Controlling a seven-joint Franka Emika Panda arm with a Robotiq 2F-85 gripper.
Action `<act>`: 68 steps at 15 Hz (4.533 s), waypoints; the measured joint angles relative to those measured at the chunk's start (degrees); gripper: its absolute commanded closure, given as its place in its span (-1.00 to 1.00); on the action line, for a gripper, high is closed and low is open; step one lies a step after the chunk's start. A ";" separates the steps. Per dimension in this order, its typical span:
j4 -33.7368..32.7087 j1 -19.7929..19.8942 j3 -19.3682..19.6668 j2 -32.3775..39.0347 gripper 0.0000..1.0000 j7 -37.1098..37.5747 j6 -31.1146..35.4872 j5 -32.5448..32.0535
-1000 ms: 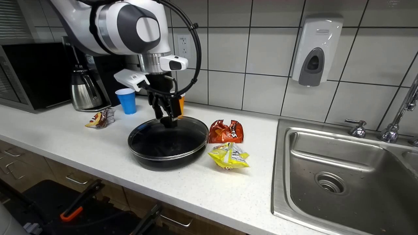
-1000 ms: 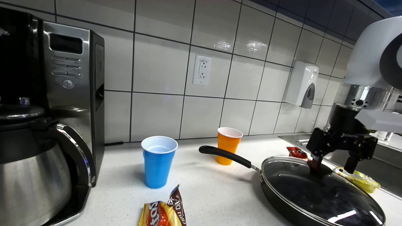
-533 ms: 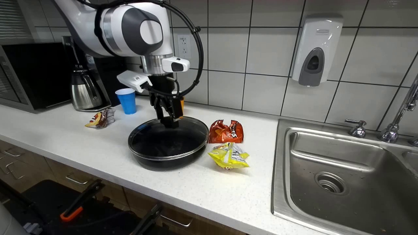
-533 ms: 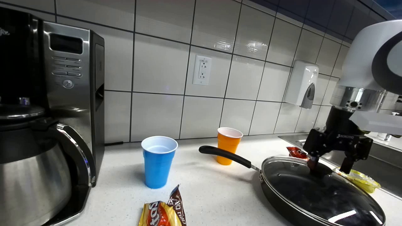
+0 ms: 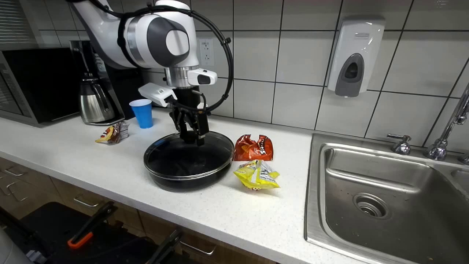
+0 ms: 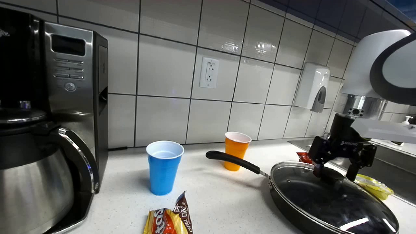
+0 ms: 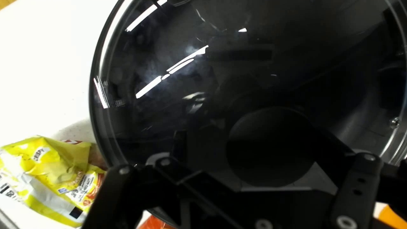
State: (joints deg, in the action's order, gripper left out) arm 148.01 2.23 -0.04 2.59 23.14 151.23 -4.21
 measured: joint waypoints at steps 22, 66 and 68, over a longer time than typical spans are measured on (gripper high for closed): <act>-0.85 -2.74 0.46 -0.87 0.22 0.00 -2.05 -2.87; -11.95 -21.55 -17.80 11.17 0.22 -20.40 -11.78 7.04; -13.23 -21.33 -17.09 12.52 0.22 -20.40 -11.68 7.04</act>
State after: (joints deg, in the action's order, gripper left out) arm 134.77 -19.10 -17.13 15.11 2.74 139.55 2.83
